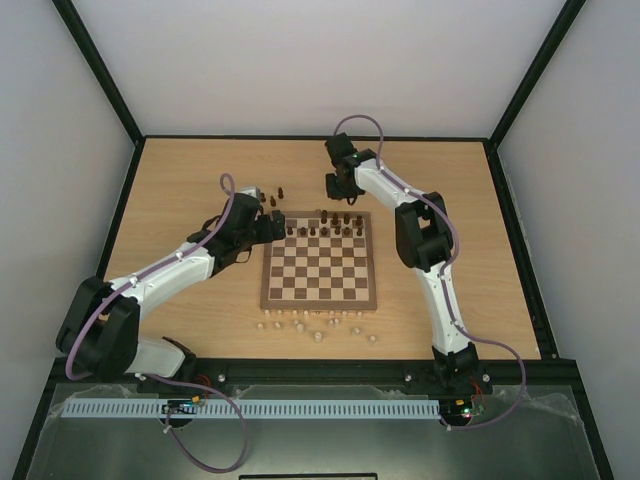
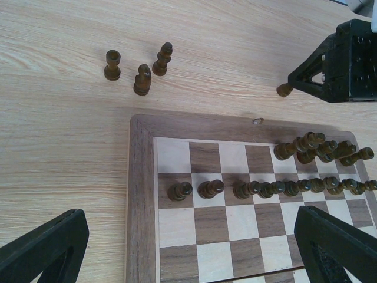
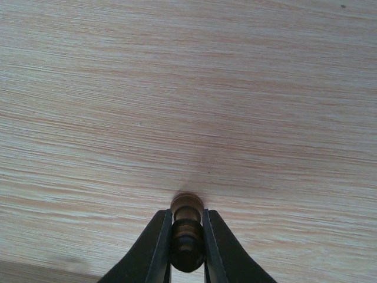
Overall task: Set up the chess pieces on the board
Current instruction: Pick up the chess piece at the center of the board.
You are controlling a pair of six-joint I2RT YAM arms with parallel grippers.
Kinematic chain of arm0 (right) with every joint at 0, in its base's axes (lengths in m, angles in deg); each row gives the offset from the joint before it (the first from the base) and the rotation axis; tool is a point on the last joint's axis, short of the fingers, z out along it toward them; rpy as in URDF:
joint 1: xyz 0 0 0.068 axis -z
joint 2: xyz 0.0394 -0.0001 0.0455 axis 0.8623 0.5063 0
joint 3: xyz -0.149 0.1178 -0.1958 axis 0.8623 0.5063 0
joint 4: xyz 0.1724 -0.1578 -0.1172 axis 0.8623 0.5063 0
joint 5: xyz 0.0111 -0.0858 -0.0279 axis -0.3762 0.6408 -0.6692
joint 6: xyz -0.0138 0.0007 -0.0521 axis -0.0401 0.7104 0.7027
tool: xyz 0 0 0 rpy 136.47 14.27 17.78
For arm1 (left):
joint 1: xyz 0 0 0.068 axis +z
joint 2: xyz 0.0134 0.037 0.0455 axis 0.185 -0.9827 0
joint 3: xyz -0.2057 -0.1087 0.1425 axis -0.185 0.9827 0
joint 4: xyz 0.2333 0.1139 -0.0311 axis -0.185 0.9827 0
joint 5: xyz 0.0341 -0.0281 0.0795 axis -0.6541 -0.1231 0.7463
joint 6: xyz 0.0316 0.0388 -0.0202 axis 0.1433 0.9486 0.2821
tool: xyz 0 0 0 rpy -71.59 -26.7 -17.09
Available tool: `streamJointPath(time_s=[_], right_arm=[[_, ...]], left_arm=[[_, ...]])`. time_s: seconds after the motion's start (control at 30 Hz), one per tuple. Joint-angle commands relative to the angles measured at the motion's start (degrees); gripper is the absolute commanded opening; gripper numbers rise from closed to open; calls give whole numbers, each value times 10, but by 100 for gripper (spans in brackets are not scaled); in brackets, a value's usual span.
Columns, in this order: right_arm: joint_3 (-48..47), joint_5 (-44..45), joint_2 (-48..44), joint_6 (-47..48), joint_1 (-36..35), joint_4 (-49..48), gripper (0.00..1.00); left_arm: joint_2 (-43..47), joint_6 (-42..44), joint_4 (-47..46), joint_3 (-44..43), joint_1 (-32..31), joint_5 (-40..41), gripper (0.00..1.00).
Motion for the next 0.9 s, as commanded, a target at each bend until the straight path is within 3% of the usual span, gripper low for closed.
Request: streamJointPath(time_s=[0.0,0.37,0.87], right_arm=[[4,23,-37,7,-12,13,12],[58,20,-147,12,-71,7,13],[76,-1,-121,14,-125,59,13]], left_arm=[[-5,-2,-11,7,0,1,99],[9,-4,-9,9,0,5,99],[22,-6,-9,13,0,2,99]])
